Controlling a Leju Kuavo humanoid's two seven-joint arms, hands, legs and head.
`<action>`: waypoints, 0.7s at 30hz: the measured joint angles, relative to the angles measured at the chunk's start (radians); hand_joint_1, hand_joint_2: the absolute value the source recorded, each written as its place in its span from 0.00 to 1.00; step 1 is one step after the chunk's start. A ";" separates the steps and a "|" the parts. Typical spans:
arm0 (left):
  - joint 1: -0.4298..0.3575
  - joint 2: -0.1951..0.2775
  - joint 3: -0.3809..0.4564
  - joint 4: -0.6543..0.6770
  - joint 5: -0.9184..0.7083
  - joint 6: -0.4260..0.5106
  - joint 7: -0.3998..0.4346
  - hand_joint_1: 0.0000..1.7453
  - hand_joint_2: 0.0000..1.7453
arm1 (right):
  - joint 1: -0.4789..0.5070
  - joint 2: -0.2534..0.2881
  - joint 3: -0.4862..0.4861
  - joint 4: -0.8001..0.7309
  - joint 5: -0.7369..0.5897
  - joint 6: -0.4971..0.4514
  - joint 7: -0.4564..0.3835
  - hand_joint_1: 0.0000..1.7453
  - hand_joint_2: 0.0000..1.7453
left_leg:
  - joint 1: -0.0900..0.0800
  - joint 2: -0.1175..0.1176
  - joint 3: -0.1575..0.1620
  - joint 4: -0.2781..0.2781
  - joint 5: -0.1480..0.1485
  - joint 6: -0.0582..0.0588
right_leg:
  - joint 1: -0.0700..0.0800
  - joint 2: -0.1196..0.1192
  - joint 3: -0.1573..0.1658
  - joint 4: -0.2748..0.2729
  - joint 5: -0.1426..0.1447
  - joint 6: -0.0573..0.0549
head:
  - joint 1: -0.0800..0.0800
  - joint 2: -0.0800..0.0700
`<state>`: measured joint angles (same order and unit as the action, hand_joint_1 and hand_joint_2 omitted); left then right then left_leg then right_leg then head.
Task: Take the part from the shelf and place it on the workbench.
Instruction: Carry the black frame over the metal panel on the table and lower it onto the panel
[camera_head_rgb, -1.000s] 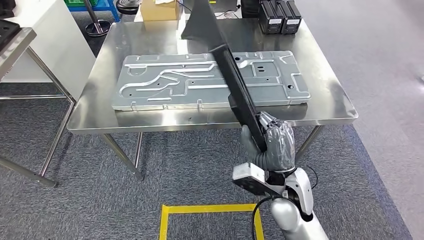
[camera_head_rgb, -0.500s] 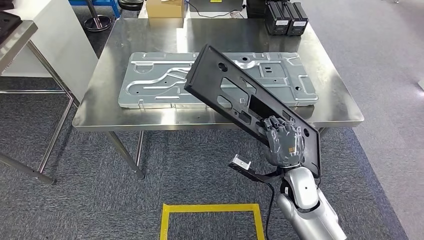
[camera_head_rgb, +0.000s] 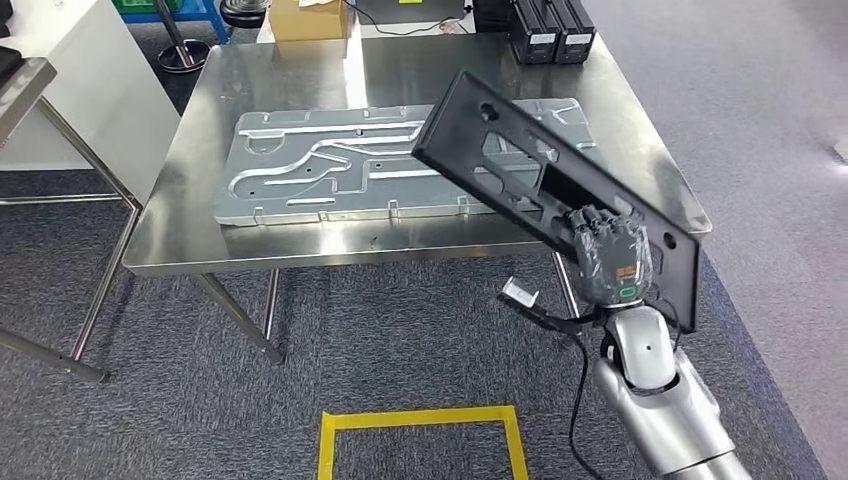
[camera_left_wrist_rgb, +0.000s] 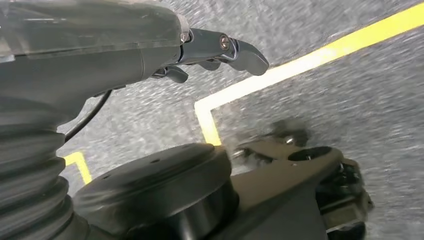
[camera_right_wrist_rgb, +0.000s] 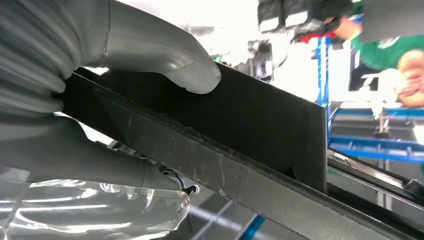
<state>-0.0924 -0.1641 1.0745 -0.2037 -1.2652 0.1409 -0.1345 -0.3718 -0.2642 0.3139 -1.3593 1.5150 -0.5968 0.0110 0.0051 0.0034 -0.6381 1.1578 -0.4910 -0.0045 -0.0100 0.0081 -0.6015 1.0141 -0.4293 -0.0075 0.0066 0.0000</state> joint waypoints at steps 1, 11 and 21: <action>0.001 -0.001 0.001 0.000 0.001 0.000 0.001 0.00 1.00 | -0.019 -0.011 -0.008 0.004 0.000 0.010 -0.004 1.00 1.00 | -0.001 -0.001 0.028 -0.066 0.025 0.005 | 0.002 0.003 -0.001 0.004 -0.002 0.004 | 0.000 0.000; 0.004 -0.020 0.015 0.000 0.012 -0.007 0.006 0.00 1.00 | -0.334 -0.115 -0.031 0.178 -0.040 0.136 -0.074 1.00 1.00 | -0.003 0.000 0.052 -0.149 0.060 0.043 | -0.006 -0.003 -0.126 0.257 -0.122 0.057 | 0.005 0.000; 0.003 -0.028 0.018 0.000 0.013 -0.007 0.001 0.00 1.00 | -0.571 -0.133 -0.001 0.473 -0.115 0.158 -0.149 1.00 1.00 | -0.010 -0.003 0.045 -0.136 0.050 0.012 | -0.006 -0.009 -0.022 0.008 0.009 0.027 | 0.004 0.000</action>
<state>-0.0890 -0.1917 1.0925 -0.2033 -1.2526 0.1335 -0.1335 -0.9425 -0.3973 0.3128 -0.8867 1.3999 -0.4389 -0.1375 -0.0049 0.0005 -0.5933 1.0221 -0.4411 0.0075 -0.0160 -0.0008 -0.6230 1.0225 -0.4207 0.0191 0.0102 0.0001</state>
